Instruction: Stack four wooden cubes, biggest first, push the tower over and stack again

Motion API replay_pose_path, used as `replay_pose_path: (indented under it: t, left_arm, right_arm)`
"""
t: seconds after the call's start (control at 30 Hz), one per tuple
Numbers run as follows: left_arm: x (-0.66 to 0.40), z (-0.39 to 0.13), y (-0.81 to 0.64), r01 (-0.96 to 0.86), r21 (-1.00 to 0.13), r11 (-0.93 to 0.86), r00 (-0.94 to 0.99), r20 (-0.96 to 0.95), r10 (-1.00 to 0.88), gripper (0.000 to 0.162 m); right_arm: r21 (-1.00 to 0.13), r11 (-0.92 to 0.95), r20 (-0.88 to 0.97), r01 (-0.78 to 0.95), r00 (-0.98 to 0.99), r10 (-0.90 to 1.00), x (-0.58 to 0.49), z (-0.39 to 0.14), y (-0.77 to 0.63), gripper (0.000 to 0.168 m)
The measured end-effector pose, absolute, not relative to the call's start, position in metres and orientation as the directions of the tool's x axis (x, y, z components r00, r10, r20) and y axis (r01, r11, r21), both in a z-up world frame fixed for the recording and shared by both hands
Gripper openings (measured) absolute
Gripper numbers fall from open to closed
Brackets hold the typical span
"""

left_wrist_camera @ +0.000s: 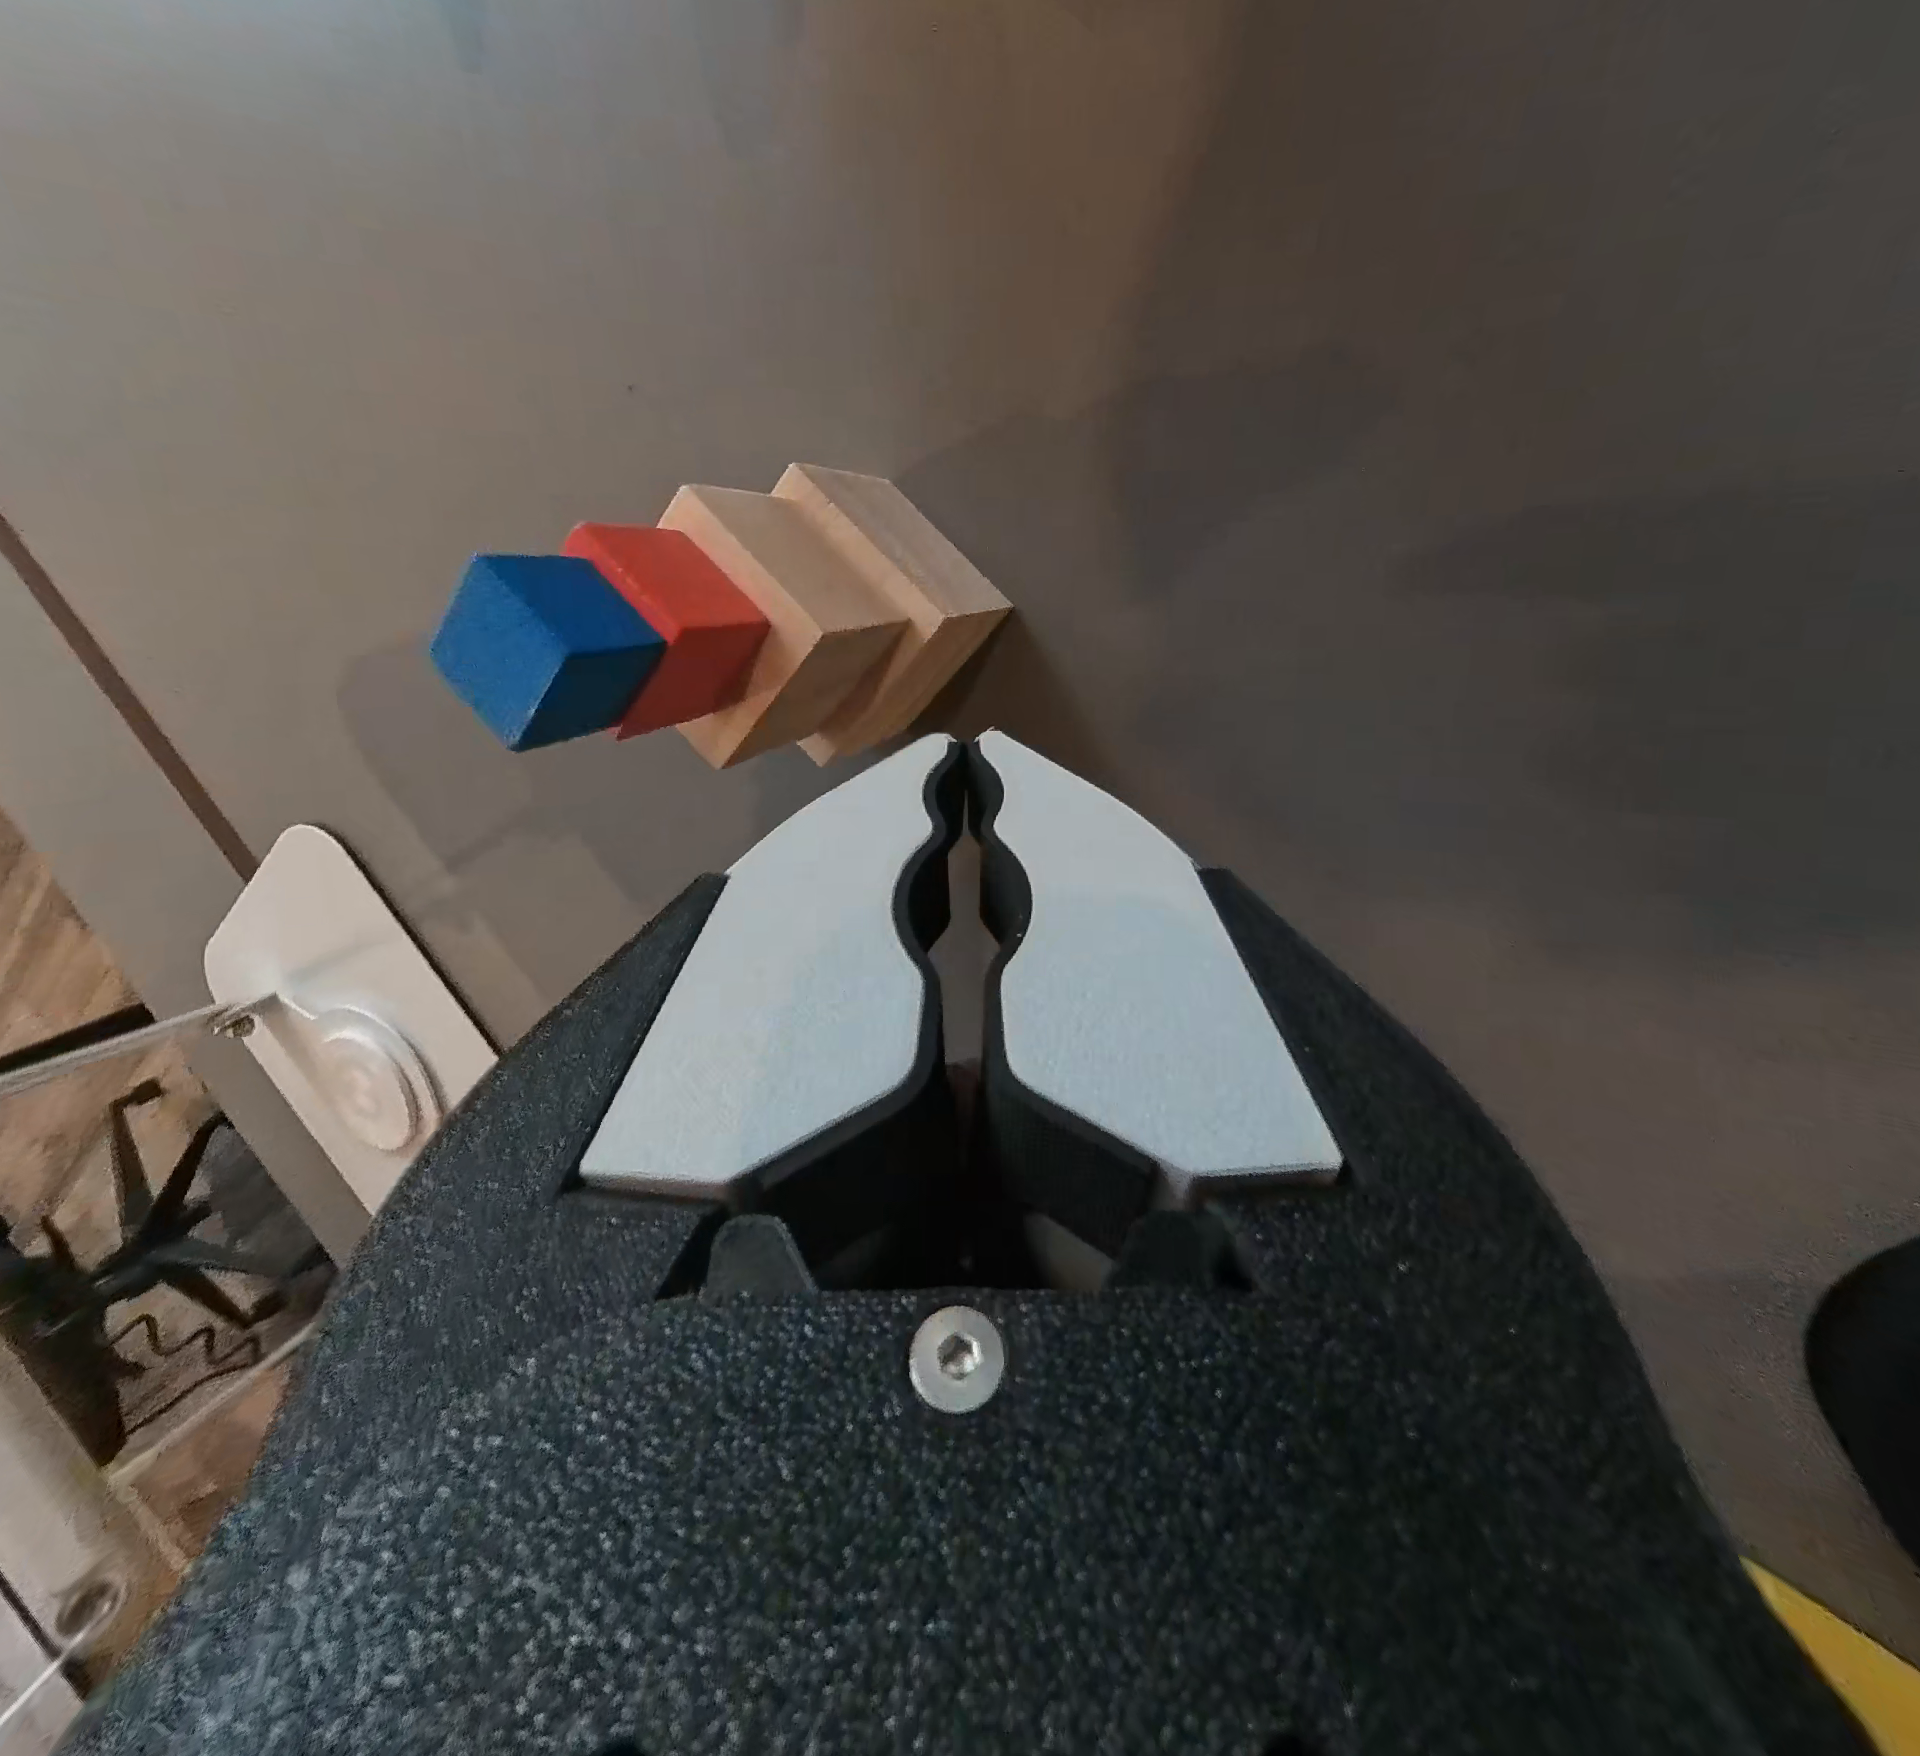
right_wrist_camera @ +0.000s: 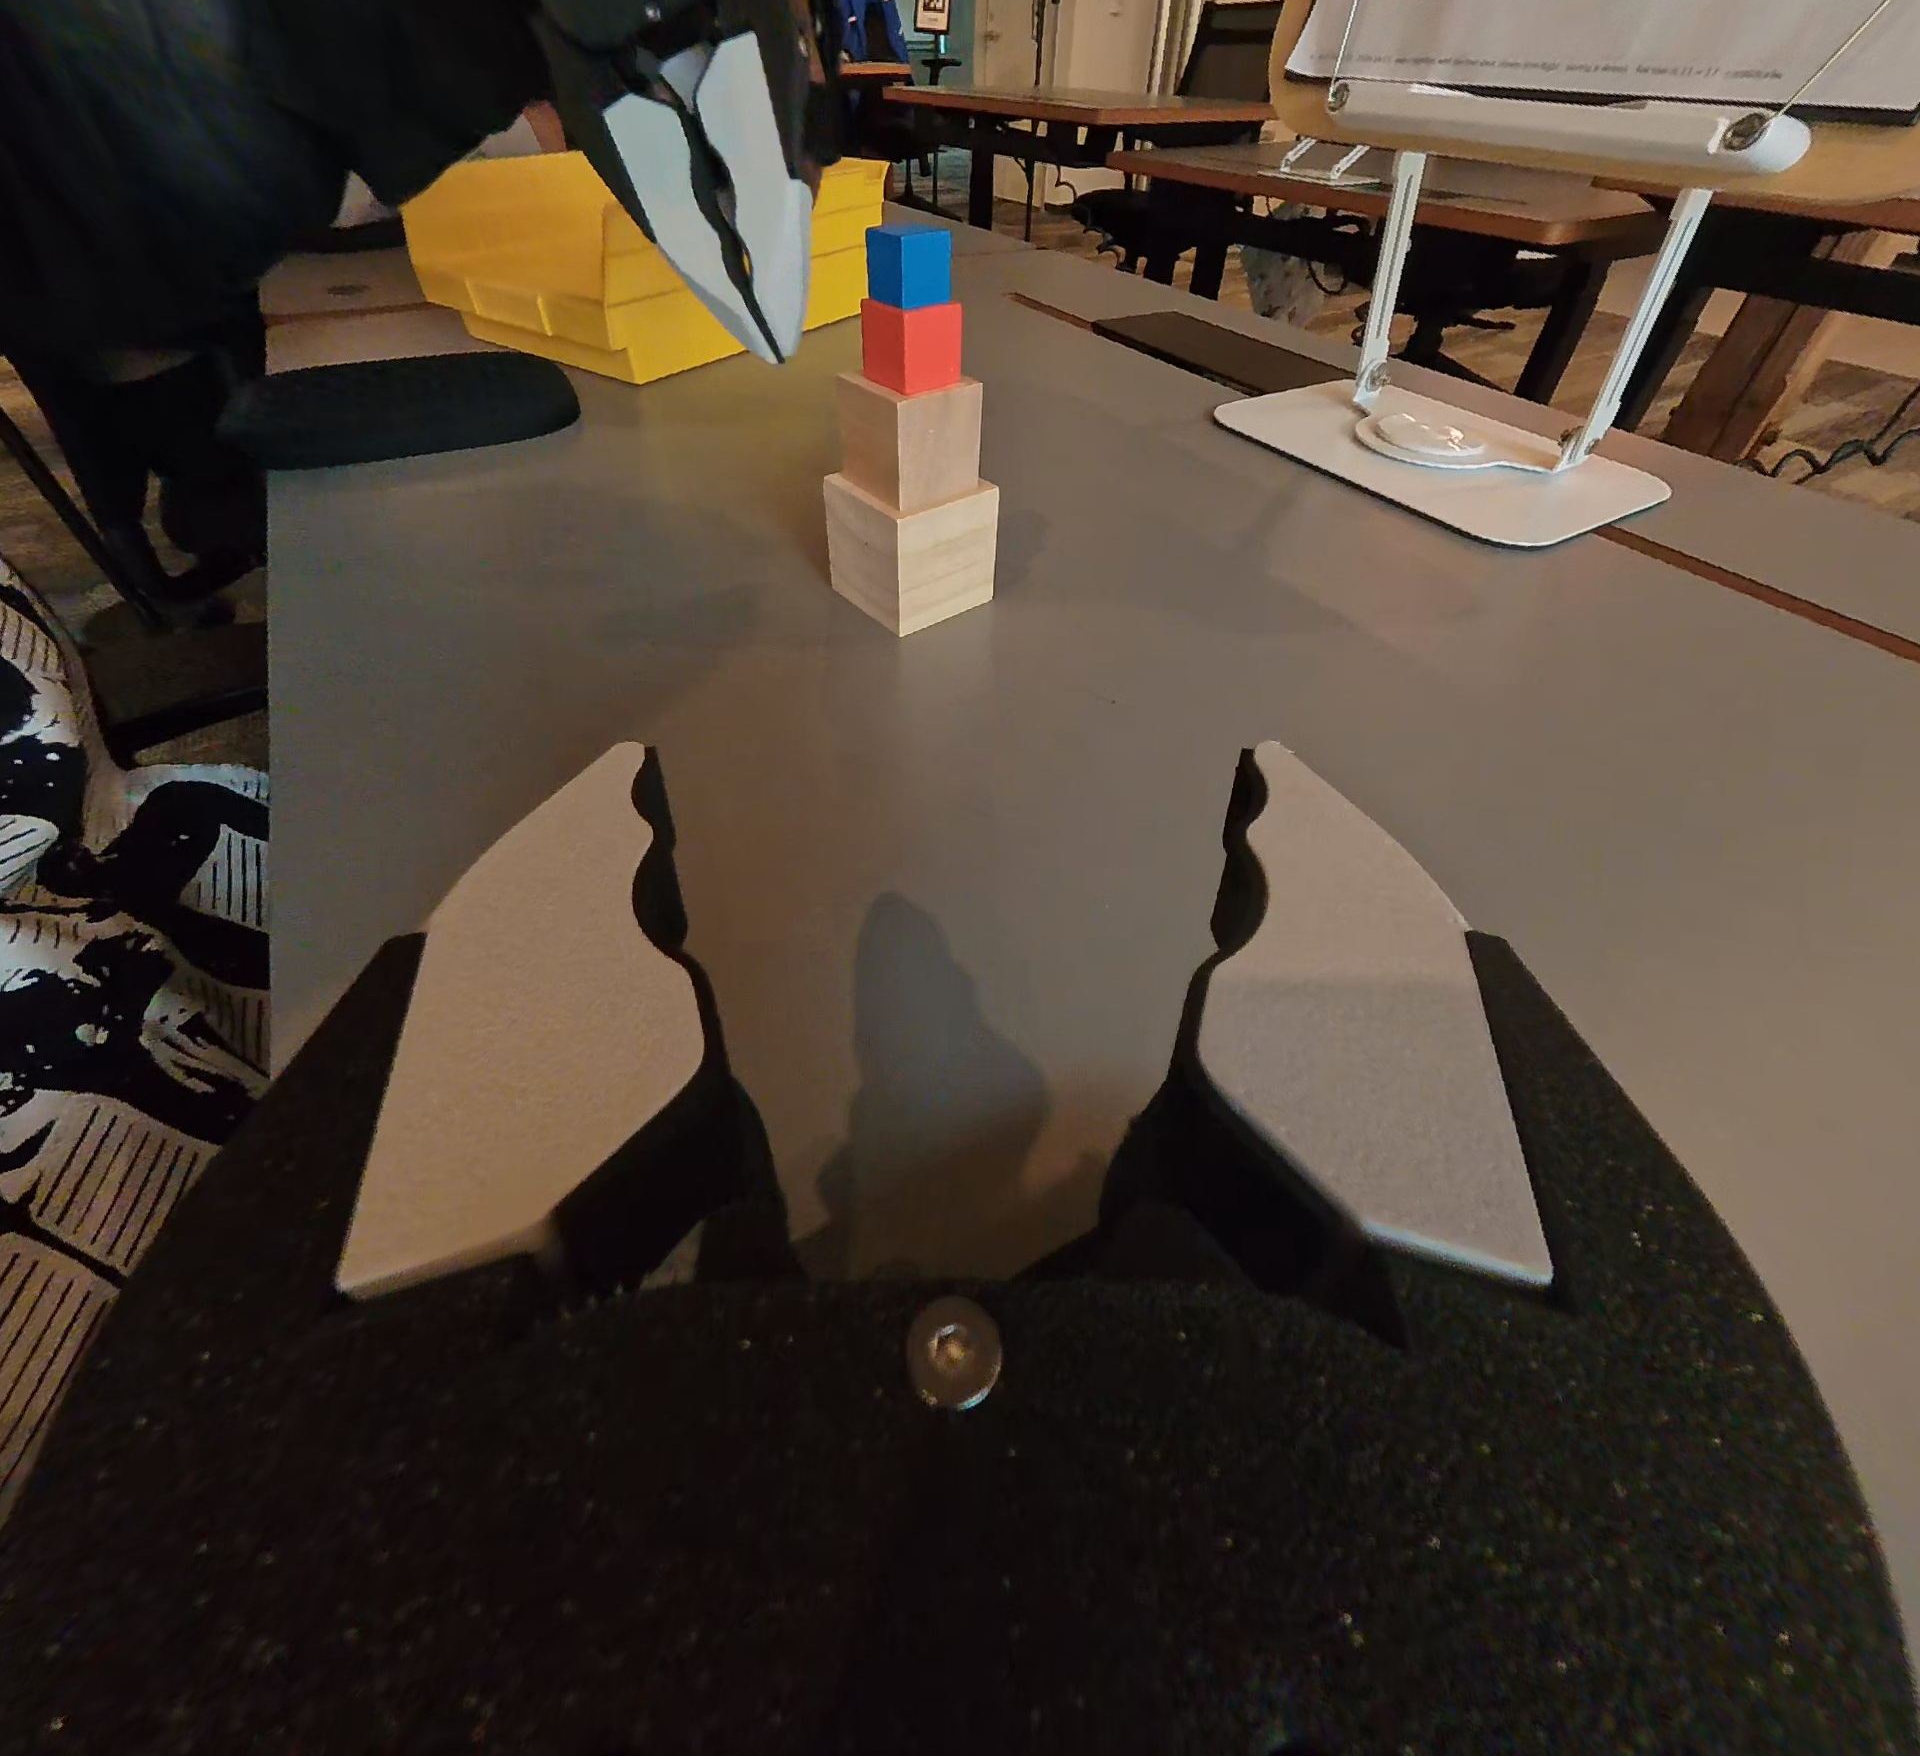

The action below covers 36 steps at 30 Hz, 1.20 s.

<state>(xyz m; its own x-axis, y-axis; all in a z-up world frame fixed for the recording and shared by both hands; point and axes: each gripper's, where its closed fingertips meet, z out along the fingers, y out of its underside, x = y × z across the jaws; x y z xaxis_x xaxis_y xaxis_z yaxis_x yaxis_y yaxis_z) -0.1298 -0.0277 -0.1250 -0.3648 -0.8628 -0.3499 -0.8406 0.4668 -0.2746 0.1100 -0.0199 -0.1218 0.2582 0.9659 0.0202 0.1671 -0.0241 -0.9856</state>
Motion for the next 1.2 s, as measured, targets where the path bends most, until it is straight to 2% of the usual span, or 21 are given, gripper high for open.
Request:
replay_pose_path:
  t: [0.37, 0.43, 0.47, 0.53, 0.6, 0.7, 0.77, 0.87, 1.0, 1.2]
  left_arm:
    - [-0.116, -0.130, -0.020, -0.826, -0.286, 0.486, -0.385, -0.344, -0.856, 0.000]
    - [-0.112, -0.127, -0.024, -0.831, -0.343, 0.438, -0.327, -0.337, -0.883, 0.000]
    - [-0.108, -0.121, -0.028, -0.824, -0.413, 0.387, -0.265, -0.324, -0.908, 0.000]
    - [-0.097, -0.106, -0.045, -0.741, -0.624, 0.250, -0.109, -0.256, -0.961, 0.035]
    - [-0.099, -0.096, -0.063, -0.624, -0.767, 0.148, 0.013, -0.200, -0.980, 0.057]
    - [-0.120, -0.090, -0.074, -0.466, -0.878, 0.108, 0.211, -0.228, -0.950, 0.073]
    - [-0.138, -0.083, -0.076, -0.336, -0.940, 0.052, 0.361, -0.180, -0.915, 0.088]
    - [-0.165, -0.077, -0.086, -0.164, -0.986, 0.020, 0.500, -0.101, -0.860, 0.095]
    - [-0.195, -0.080, -0.104, -0.032, -0.999, 0.014, 0.564, -0.029, -0.825, 0.092]
    - [-0.218, -0.076, -0.121, 0.021, -0.998, 0.063, 0.573, -0.040, -0.818, 0.088]
  right_arm:
    - [-0.986, -0.026, 0.018, 0.165, 0.258, 0.966, 0.110, -0.122, -0.020, 0.101]
    - [-0.986, -0.025, 0.018, 0.165, 0.258, 0.966, 0.110, -0.122, -0.020, 0.101]
    - [-0.986, -0.025, 0.019, 0.165, 0.257, 0.966, 0.110, -0.122, -0.020, 0.101]
    - [-0.986, -0.023, 0.020, 0.162, 0.256, 0.966, 0.110, -0.121, -0.020, 0.101]
    - [-0.987, -0.021, 0.020, 0.157, 0.255, 0.967, 0.111, -0.120, -0.021, 0.101]
    - [-0.986, -0.023, 0.020, 0.165, 0.254, 0.967, 0.110, -0.122, -0.020, 0.101]
    - [-0.984, -0.019, 0.027, 0.179, 0.256, 0.966, 0.109, -0.123, -0.020, 0.101]
    - [-0.983, -0.017, 0.033, 0.184, 0.264, 0.964, 0.109, -0.124, -0.020, 0.101]
    - [-0.984, -0.025, 0.026, 0.177, 0.280, 0.960, 0.110, -0.123, -0.017, 0.101]
    - [-0.977, -0.041, 0.016, 0.207, 0.264, 0.964, 0.107, -0.126, -0.018, 0.104]
